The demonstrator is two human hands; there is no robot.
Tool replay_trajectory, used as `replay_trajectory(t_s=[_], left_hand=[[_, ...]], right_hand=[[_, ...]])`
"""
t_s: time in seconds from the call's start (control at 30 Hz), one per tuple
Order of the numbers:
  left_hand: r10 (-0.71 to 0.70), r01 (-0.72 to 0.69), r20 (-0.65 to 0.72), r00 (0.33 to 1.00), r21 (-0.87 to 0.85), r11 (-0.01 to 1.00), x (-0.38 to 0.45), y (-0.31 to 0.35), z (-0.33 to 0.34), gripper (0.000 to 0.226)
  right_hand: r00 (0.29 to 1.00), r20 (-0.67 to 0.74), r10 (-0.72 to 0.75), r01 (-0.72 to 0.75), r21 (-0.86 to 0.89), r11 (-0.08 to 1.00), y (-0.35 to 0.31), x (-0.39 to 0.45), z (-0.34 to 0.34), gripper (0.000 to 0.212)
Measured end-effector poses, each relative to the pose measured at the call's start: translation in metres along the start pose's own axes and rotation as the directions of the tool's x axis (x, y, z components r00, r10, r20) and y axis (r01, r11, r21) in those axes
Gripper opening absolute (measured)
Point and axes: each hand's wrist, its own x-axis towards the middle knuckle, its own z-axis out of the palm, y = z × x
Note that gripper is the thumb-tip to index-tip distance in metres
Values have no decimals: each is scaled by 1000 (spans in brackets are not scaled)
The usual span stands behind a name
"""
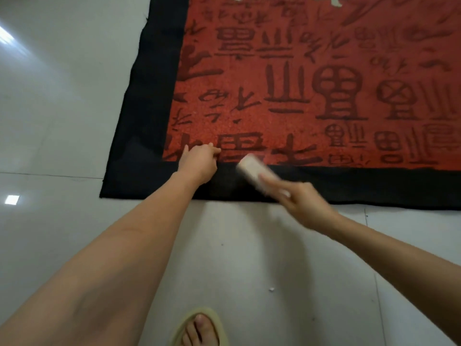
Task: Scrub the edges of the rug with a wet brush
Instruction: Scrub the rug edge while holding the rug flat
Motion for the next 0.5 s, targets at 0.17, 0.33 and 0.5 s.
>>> replay_trajectory(t_s=[0.17, 0.33, 0.5], left_hand=[[186, -180, 162, 969, -54, 982, 3, 28, 4, 87], [171, -201, 334, 927, 57, 978, 1, 26, 20, 133], [144, -171, 351, 925, 49, 984, 4, 42, 22, 137]], right_hand=[[744, -373, 554, -494, 250, 833, 7, 19, 7, 46], [966, -73, 248, -256, -126, 958, 12, -21, 47, 73], [834, -334, 440, -427, 115, 897, -8, -19, 63, 60]])
